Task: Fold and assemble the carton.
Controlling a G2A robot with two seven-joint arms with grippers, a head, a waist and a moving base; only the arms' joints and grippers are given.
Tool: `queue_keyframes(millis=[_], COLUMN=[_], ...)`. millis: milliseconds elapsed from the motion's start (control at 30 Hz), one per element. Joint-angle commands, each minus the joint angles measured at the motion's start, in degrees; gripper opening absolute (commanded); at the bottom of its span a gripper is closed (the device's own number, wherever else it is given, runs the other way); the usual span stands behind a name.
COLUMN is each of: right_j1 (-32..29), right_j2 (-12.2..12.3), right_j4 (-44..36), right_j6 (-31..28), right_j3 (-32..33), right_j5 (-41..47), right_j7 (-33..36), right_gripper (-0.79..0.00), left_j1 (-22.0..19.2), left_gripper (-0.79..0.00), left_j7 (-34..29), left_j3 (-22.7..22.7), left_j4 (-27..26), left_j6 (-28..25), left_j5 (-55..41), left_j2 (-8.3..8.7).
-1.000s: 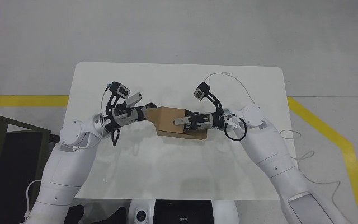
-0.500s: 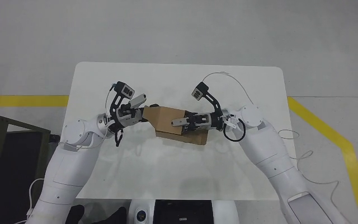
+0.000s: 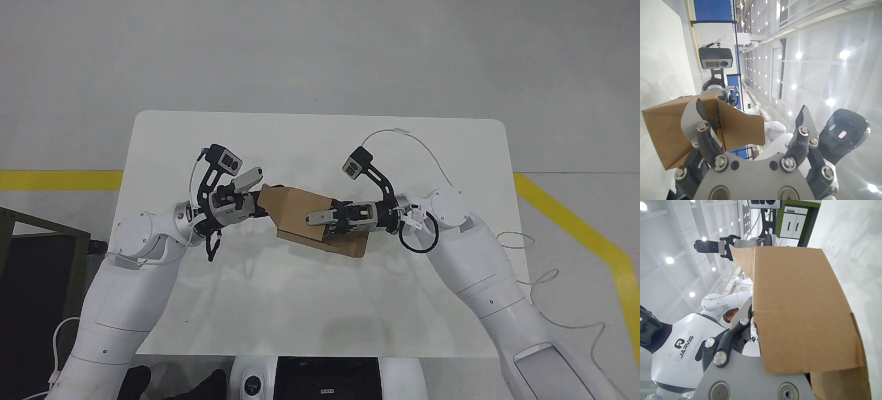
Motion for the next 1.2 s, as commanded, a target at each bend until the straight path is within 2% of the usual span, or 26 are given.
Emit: queue_keyframes(millis=[0,367,667,900,1167], right_j1=[0.0,0.0,-0.6,-0.3,-0.2], right_j2=[0.0,0.0,0.6,1.1,1.2], right_j4=[0.0,0.4,1.0,1.0,-0.2], right_j6=[0.0,0.0,0.2,2.1,4.2], right_j3=[0.0,0.3,2.2,1.9,1.1], right_j5=[0.0,0.0,-1.5,-8.0,-11.3], right_j7=[0.0,-0.5,-1.9,-4.8,-6.2], right_gripper=[-0.785,-0.785,-0.785,-0.785,-0.785], left_j1=[0.0,-0.1,0.1,-0.8,-1.9], left_gripper=[0.0,0.0,0.0,0.0,0.0], left_j7=[-0.1,-0.2,1.3,0.6,-0.9], left_j3=[0.1,0.1,-5.1,-8.0,-5.9], left_j4=[0.0,-0.2,0.6,-0.5,-3.4], left_j6=[0.0,0.1,-1.2,-0.9,1.4], left_j5=[0.0,0.1,1.8,0.7,-1.4], left_j2=[-0.02,-0.1,0.56,0.93,0.72])
